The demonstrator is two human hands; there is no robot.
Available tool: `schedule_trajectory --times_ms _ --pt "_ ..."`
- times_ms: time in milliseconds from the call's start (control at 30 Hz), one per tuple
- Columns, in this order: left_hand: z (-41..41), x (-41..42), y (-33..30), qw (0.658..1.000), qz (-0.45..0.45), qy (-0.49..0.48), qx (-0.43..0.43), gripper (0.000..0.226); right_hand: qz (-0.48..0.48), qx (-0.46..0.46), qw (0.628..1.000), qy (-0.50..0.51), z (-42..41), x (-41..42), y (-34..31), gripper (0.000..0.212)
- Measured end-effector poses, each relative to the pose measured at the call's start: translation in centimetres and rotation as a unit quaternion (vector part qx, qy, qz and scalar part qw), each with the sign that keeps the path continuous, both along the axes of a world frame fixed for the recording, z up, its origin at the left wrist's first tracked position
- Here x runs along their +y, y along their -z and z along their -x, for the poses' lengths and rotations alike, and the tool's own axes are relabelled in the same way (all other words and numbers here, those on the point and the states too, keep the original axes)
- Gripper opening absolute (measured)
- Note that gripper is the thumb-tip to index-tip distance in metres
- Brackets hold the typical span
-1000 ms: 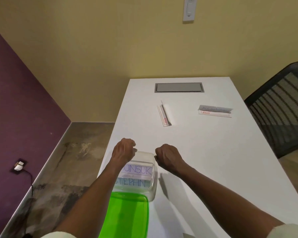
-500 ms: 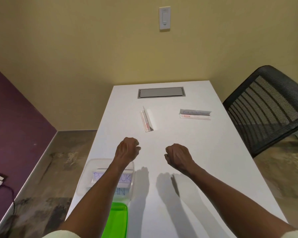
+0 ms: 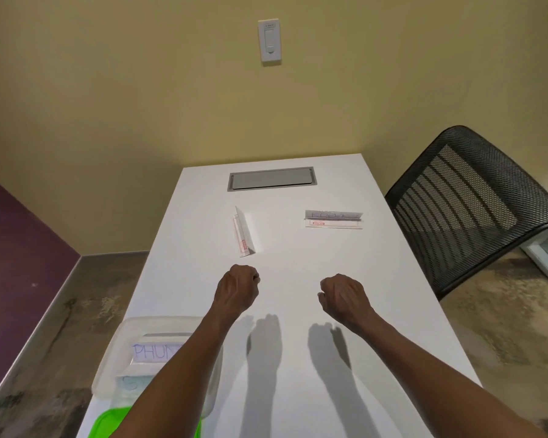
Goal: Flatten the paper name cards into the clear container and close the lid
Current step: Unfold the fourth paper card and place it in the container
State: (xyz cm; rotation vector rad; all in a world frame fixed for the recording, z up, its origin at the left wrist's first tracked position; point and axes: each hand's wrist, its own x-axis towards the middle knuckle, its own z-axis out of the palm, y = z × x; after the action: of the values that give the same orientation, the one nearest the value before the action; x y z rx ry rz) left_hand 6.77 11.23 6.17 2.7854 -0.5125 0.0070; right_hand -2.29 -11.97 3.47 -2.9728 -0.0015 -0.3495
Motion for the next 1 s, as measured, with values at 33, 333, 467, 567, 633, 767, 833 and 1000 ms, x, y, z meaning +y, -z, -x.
schedule_trajectory --times_ms 33,333,467,567,633,767,833,1000 --pt "-0.1 -0.6 0.0 1.000 0.002 0.003 -0.003 0.013 -0.002 -0.005 1.000 0.001 -0.1 -0.6 0.3 0.058" --pt "-2.2 -5.0 1.9 0.999 0.025 0.017 0.018 0.012 -0.008 0.036 0.998 0.049 -1.5 -5.5 1.9 0.053" --pt "-3.4 -6.5 3.0 0.999 0.038 0.012 0.035 0.019 -0.019 0.064 0.995 0.071 -2.3 -7.4 2.6 0.041" --pt "-4.7 -7.6 3.6 0.998 0.045 0.016 0.047 0.026 -0.024 0.103 0.990 0.092 -3.3 -8.9 3.3 0.023" --pt "-5.5 -8.0 3.8 0.997 0.050 0.014 0.048 0.028 -0.031 0.115 0.986 0.113 -3.8 -9.5 3.6 0.015" --pt "-7.8 -9.4 4.7 0.996 0.036 -0.001 0.080 0.019 -0.019 0.153 0.978 0.143 -5.1 -10.8 3.6 0.027" --pt "-8.8 -10.1 4.9 0.996 0.026 0.008 0.080 0.022 -0.021 0.162 0.976 0.147 -5.8 -11.7 3.8 0.024" --pt "-11.3 -11.8 5.9 0.995 0.037 -0.001 0.088 0.024 -0.024 0.165 0.973 0.158 -7.4 -13.8 4.4 0.032"
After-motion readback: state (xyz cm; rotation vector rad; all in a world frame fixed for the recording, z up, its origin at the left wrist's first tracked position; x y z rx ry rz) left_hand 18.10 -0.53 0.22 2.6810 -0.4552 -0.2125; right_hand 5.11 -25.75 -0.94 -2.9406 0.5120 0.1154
